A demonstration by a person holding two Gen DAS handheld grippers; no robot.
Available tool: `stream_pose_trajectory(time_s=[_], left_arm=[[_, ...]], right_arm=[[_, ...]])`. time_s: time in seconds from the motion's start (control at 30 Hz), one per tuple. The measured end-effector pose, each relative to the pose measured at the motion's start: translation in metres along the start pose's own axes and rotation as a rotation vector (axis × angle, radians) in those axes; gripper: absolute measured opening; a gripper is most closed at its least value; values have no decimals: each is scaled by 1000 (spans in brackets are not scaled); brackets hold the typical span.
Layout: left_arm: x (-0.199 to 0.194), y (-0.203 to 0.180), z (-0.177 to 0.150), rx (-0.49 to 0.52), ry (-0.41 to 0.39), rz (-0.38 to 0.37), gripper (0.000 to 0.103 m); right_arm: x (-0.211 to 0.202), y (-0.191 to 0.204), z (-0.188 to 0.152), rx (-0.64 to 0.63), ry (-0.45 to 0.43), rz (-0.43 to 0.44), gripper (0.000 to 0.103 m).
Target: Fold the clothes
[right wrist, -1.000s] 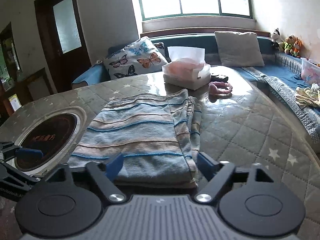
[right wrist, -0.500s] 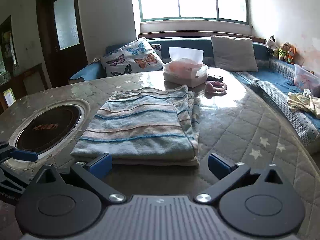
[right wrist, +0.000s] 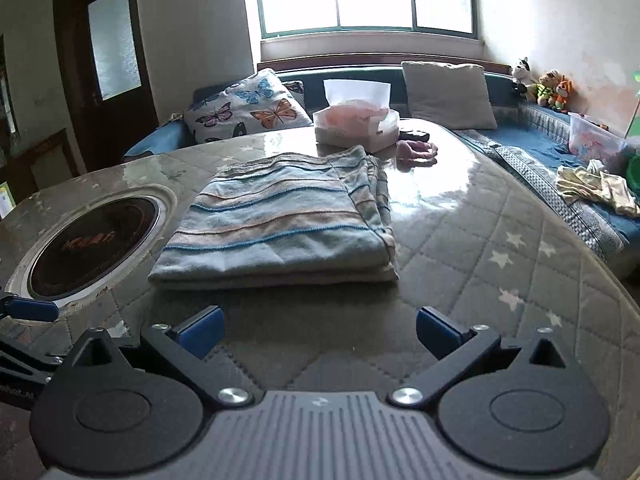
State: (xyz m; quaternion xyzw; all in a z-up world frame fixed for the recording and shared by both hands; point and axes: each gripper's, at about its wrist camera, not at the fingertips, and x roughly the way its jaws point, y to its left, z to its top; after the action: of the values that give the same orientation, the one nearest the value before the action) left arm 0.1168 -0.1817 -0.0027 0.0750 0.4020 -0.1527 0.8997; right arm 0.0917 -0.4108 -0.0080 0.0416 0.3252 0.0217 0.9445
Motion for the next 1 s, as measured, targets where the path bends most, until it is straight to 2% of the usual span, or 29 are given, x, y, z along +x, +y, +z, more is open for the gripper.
stream_pose_trajectory(time_s=[1.0], left_arm=[[-31, 8, -30, 8, -56, -14, 103]], right_arm=[[-24, 29, -39, 36, -9, -40, 103]])
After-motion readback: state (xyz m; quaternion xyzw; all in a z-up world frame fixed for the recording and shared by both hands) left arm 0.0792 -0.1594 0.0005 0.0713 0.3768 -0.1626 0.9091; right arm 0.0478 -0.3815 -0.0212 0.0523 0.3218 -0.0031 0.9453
